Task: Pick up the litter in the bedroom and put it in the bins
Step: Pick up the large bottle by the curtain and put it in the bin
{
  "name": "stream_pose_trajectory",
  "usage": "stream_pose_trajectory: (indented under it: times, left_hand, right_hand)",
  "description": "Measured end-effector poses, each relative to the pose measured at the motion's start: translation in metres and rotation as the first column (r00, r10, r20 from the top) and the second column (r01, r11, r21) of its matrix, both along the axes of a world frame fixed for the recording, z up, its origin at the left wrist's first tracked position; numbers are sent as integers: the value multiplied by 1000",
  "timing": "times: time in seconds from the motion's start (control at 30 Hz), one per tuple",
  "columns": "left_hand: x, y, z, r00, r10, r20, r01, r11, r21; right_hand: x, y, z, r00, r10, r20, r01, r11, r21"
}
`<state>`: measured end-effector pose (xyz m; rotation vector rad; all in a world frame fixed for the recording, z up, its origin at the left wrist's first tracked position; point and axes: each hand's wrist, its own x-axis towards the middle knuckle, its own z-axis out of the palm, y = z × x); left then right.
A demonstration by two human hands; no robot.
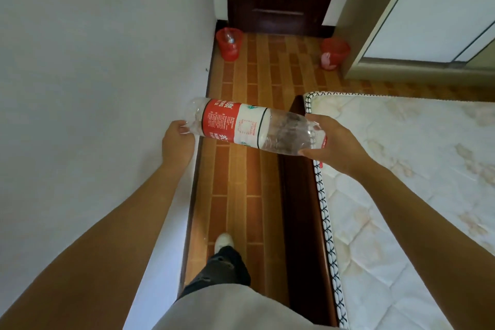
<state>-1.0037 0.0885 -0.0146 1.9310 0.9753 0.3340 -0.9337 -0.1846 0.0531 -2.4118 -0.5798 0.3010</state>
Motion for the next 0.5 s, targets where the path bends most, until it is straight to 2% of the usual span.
stream_pose_trajectory:
  times: [0.33,0.5]
  left_hand:
    - [177,72,9,997,-80,-15,80,997,6]
    - [258,92,5,995,-91,-35,91,996,-11]
  right_hand:
    - [149,68,4,996,-92,-19,92,996,-4]
    - [236,86,-10,997,-81,7,81,996,-22]
